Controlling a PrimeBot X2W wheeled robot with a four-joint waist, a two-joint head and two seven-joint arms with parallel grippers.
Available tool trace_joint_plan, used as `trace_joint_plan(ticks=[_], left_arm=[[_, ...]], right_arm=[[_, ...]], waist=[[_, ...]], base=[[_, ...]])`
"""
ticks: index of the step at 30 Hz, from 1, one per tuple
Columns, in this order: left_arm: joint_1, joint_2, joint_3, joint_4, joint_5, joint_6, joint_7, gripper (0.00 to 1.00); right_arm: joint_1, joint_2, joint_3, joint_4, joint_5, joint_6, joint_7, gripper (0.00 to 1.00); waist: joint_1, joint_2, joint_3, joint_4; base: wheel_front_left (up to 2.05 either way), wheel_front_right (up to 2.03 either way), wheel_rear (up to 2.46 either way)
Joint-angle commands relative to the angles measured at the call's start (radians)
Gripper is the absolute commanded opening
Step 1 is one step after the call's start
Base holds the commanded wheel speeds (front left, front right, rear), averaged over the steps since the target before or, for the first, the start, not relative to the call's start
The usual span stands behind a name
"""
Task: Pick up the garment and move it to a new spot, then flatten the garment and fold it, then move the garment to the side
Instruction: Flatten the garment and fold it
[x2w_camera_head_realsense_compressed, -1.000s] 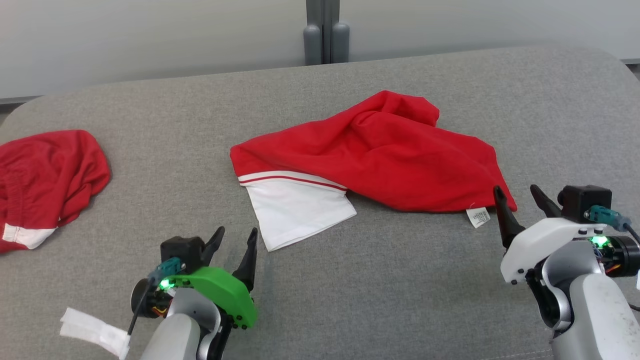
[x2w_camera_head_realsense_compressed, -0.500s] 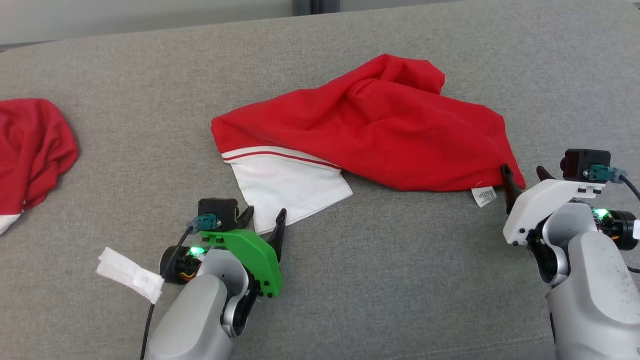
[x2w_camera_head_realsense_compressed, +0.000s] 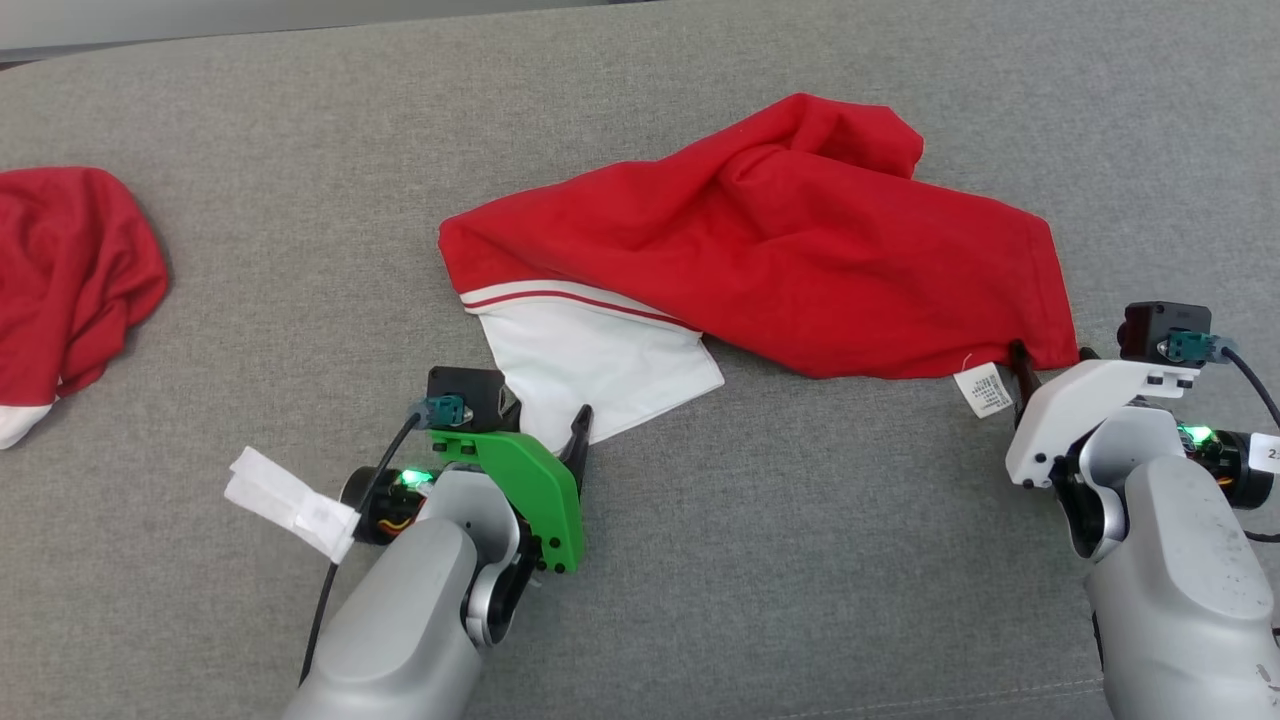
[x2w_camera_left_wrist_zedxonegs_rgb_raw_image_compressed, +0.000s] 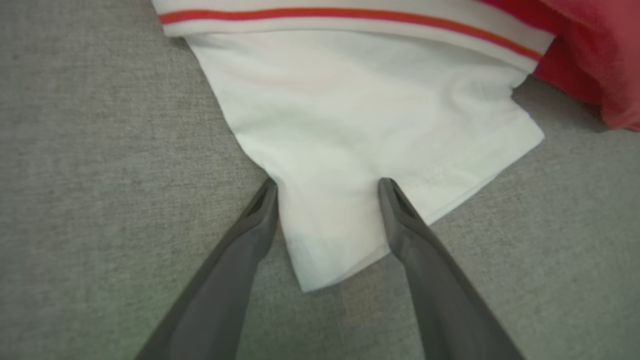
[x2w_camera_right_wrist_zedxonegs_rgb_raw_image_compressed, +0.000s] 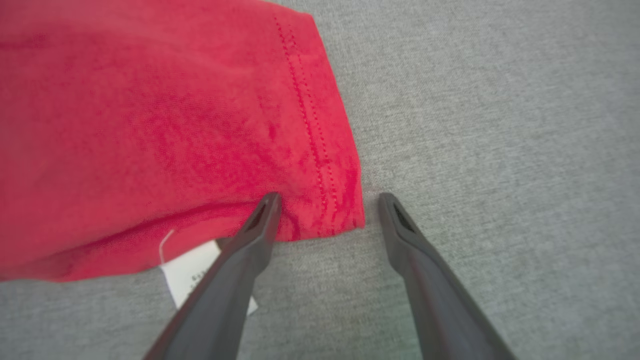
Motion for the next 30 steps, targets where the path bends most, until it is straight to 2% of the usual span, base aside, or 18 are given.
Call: trace_joint_plan(ticks=[1, 2, 3, 4, 5, 6, 7, 8, 20, 22, 25, 30], left_arm=[[0.067, 0.007, -0.033, 0.075, -0.013, -0.002, 0.071, 0.47], [0.067, 0.007, -0.043, 0.083, -0.007, -0.005, 0.081, 0.37], [0.067, 0.007, -0.049, 0.088, -0.005, -0.008, 0.086, 0.19], [0.064, 0.006, -0.055, 0.094, -0.006, -0.013, 0.090, 0.00], [0.060, 0.006, -0.062, 0.100, -0.002, -0.017, 0.096, 0.00], [0.055, 0.004, -0.066, 0.105, 0.000, -0.021, 0.092, 0.00], [0.050, 0.003, -0.070, 0.107, 0.002, -0.023, 0.089, 0.00], [0.043, 0.005, -0.071, 0.110, 0.004, -0.022, 0.077, 0.00], [0.011, 0.016, -0.012, 0.066, -0.030, -0.024, -0.096, 0.00], [0.014, 0.017, 0.008, 0.040, -0.046, -0.037, -0.136, 0.00], [0.035, 0.011, 0.048, -0.026, -0.112, -0.082, -0.190, 0.00], [0.081, 0.020, 0.111, -0.187, -0.196, -0.120, -0.238, 0.00]], right_arm=[[-0.006, 0.007, 0.009, 0.021, -0.004, 0.000, 0.006, 1.00], [-0.008, 0.007, 0.015, 0.029, -0.007, 0.000, 0.012, 1.00], [-0.011, 0.007, 0.018, 0.034, -0.008, 0.000, 0.013, 0.93], [-0.015, 0.006, 0.020, 0.040, -0.008, 0.000, 0.012, 0.77], [-0.018, 0.003, 0.024, 0.046, -0.013, 0.000, 0.015, 0.49], [-0.022, 0.000, 0.029, 0.052, -0.016, 0.000, 0.012, 0.36], [-0.025, -0.003, 0.031, 0.057, -0.016, 0.000, 0.008, 0.06], [-0.029, -0.006, 0.032, 0.063, -0.016, 0.000, 0.005, 0.00], [-0.020, -0.030, 0.014, 0.071, 0.005, -0.001, -0.081, 0.00], [-0.009, -0.023, 0.012, 0.047, 0.029, -0.001, -0.101, 0.00], [0.031, -0.014, 0.020, -0.015, 0.071, -0.001, -0.127, 0.00], [0.113, 0.008, 0.043, -0.175, 0.227, -0.001, -0.133, 0.00]], waist=[[0.0000, -0.0001, 0.001, 0.001], [0.0000, -0.0001, 0.002, 0.001], [0.0000, -0.0001, 0.002, 0.001], [0.0000, -0.0001, 0.004, 0.001], [0.0000, -0.0001, 0.005, 0.001], [0.0000, -0.0001, 0.006, 0.001], [0.0000, -0.0001, 0.007, 0.000], [0.0000, -0.0001, 0.009, -0.001], [0.0000, -0.0001, -0.013, 0.020], [0.0000, -0.0001, -0.027, 0.028], [0.0000, -0.0001, -0.057, 0.035], [0.0000, -0.0001, -0.095, 0.039]], base=[[0.00, 0.00, 0.00], [0.00, 0.00, 0.00], [0.00, 0.00, 0.00], [0.00, 0.00, 0.00], [0.00, 0.00, 0.00], [0.00, 0.00, 0.00], [0.00, 0.00, 0.00], [0.00, 0.00, 0.00], [0.00, 0.00, 0.00], [0.00, 0.00, 0.00], [0.00, 0.00, 0.00], [0.00, 0.00, 0.00]])
